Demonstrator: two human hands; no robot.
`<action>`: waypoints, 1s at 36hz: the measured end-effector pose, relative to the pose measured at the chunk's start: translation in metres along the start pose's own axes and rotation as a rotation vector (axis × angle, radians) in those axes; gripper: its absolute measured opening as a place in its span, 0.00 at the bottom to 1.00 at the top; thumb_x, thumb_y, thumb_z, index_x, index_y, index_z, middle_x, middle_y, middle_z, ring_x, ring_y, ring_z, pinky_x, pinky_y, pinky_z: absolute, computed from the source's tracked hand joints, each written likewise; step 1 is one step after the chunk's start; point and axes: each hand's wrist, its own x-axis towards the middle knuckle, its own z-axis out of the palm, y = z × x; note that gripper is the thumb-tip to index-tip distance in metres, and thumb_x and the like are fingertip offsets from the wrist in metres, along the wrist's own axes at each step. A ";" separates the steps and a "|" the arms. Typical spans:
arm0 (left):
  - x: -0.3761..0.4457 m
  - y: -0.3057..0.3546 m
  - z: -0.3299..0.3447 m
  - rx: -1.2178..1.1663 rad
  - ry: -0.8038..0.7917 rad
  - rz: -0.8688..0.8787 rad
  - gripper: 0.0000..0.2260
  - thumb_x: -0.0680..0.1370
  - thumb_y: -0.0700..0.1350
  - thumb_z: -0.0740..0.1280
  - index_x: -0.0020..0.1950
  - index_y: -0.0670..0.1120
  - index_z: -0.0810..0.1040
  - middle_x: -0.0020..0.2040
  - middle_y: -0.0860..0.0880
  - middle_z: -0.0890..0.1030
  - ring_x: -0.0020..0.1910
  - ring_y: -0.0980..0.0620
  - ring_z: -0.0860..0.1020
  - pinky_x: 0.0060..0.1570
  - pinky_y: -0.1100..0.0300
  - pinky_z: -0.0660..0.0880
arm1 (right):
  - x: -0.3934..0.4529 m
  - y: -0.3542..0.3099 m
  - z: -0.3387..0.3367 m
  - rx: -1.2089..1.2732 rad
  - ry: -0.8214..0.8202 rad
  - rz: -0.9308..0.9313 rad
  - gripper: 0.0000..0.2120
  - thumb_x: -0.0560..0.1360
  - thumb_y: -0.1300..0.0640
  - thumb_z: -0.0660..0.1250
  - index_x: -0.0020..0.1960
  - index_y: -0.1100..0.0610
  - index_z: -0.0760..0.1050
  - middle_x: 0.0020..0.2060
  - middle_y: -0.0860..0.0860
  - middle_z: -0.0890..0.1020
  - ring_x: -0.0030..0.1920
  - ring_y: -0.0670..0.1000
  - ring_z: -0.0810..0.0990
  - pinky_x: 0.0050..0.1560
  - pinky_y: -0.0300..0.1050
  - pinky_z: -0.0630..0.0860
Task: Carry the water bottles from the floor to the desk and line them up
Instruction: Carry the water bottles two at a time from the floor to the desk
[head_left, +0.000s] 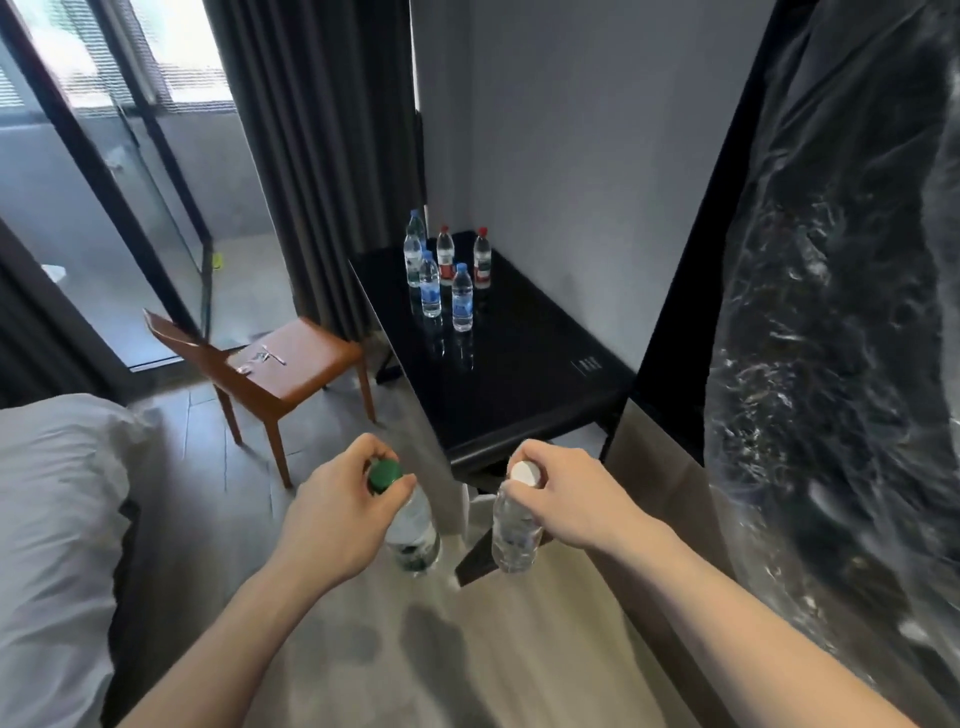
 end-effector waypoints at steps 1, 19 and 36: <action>0.015 -0.008 -0.003 0.006 0.002 0.001 0.08 0.77 0.55 0.70 0.49 0.55 0.73 0.39 0.55 0.79 0.37 0.54 0.78 0.36 0.56 0.77 | 0.016 -0.003 0.001 -0.004 0.004 0.005 0.06 0.75 0.42 0.65 0.47 0.43 0.74 0.41 0.43 0.82 0.42 0.47 0.81 0.45 0.52 0.81; 0.283 -0.145 -0.054 0.226 -0.225 0.164 0.11 0.76 0.57 0.68 0.44 0.57 0.66 0.40 0.56 0.75 0.40 0.52 0.75 0.36 0.56 0.68 | 0.234 -0.083 0.050 0.132 0.116 0.245 0.04 0.77 0.43 0.66 0.48 0.42 0.76 0.42 0.43 0.83 0.44 0.46 0.82 0.48 0.53 0.82; 0.514 -0.167 0.002 0.303 -0.358 0.257 0.07 0.77 0.58 0.65 0.49 0.60 0.69 0.41 0.58 0.75 0.40 0.56 0.76 0.35 0.59 0.67 | 0.426 -0.045 0.039 0.174 0.146 0.368 0.04 0.77 0.43 0.69 0.46 0.42 0.76 0.42 0.42 0.83 0.42 0.44 0.82 0.44 0.44 0.81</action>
